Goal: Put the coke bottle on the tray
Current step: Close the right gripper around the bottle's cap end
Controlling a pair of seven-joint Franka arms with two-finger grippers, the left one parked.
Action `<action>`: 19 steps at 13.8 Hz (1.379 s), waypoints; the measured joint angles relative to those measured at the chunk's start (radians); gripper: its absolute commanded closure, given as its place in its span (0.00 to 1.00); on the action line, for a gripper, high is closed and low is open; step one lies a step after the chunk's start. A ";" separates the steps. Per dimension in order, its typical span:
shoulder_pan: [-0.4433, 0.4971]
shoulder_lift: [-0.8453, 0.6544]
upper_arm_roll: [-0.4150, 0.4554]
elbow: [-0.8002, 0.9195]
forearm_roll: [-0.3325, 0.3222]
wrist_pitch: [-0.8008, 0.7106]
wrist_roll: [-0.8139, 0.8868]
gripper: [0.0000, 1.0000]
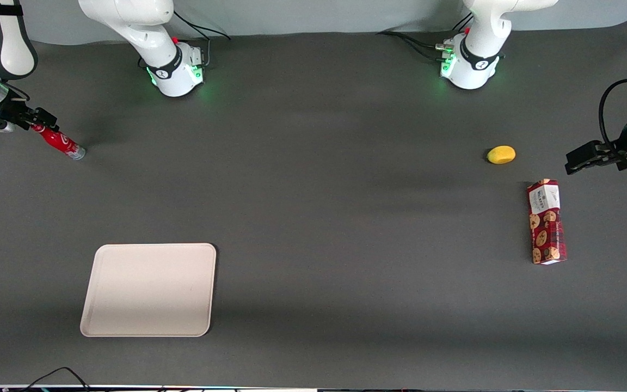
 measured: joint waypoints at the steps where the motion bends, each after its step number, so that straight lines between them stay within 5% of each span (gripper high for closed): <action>1: 0.000 0.001 -0.004 0.000 0.000 0.003 -0.002 0.31; 7: 0.001 0.005 -0.004 -0.003 -0.002 0.010 -0.004 0.97; 19: 0.023 -0.006 -0.001 0.032 -0.002 -0.076 -0.003 1.00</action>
